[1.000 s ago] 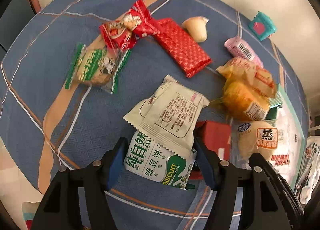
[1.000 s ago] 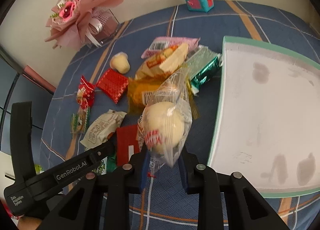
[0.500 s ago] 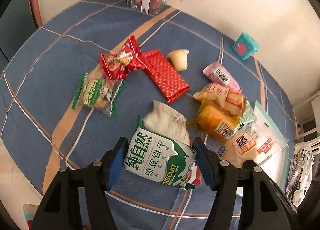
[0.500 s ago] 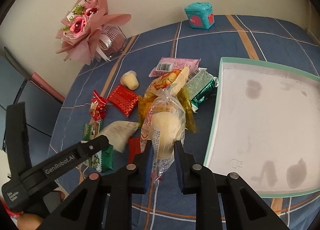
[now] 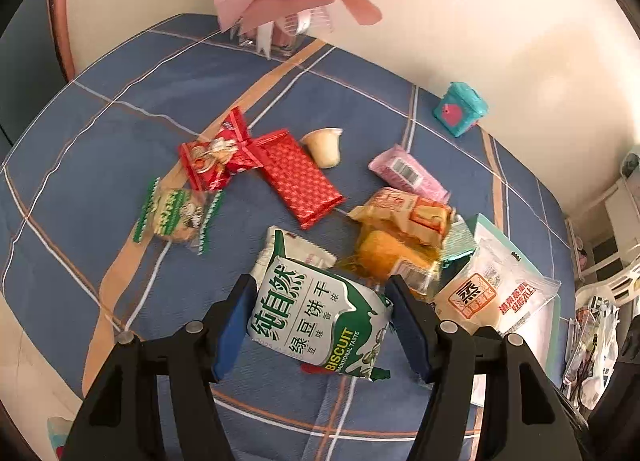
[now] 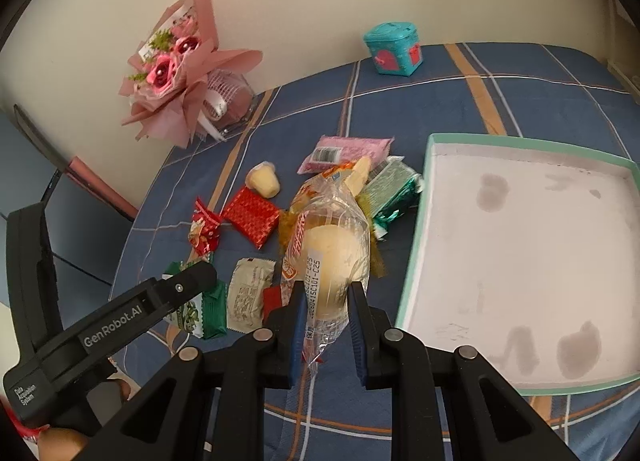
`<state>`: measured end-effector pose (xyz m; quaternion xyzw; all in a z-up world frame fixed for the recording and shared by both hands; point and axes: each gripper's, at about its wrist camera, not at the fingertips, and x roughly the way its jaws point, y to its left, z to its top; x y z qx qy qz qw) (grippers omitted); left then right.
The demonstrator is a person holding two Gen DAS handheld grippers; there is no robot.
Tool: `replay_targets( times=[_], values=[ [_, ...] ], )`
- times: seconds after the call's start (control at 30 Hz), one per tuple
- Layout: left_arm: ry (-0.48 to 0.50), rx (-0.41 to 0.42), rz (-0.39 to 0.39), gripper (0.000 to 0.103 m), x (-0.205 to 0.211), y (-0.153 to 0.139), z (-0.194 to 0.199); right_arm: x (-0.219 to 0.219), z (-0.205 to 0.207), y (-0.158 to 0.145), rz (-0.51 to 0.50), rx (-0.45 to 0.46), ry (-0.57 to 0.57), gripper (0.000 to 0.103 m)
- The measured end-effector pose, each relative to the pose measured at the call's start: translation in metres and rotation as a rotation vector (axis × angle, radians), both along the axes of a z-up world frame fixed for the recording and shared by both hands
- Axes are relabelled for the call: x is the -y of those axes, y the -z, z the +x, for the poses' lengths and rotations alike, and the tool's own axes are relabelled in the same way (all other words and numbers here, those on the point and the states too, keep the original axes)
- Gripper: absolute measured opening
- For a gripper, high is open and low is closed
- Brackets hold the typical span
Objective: Organize snacks
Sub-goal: 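Carry both packs over the white tray and open both tools to drop them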
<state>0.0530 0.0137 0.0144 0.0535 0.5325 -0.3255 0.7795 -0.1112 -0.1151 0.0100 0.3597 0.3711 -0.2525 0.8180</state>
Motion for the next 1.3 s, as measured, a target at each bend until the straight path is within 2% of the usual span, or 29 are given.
replay_targets(
  times=[0.27, 0.57, 0.73, 1.03, 1.3],
  values=[
    [0.084, 0.026, 0.000, 0.068, 0.037, -0.004, -0.024, 0.036, -0.040, -0.010, -0.001, 0.014, 0.114, 0.022],
    [0.261, 0.075, 0.013, 0.068, 0.106, -0.005, -0.075, 0.088, -0.104, -0.017, -0.057, -0.048, 0.317, 0.022],
    [0.352, 0.098, 0.017, 0.068, 0.146, -0.001, -0.100, 0.116, -0.135, -0.009, -0.036, -0.061, 0.426, 0.022],
    [0.470, 0.148, 0.040, 0.068, 0.201, 0.018, -0.127, 0.143, -0.140, 0.008, -0.023, -0.080, 0.469, 0.022],
    [0.500, 0.159, 0.055, 0.068, 0.229, 0.029, -0.126, 0.160, -0.130, 0.019, -0.027, -0.102, 0.461, 0.022]
  ],
)
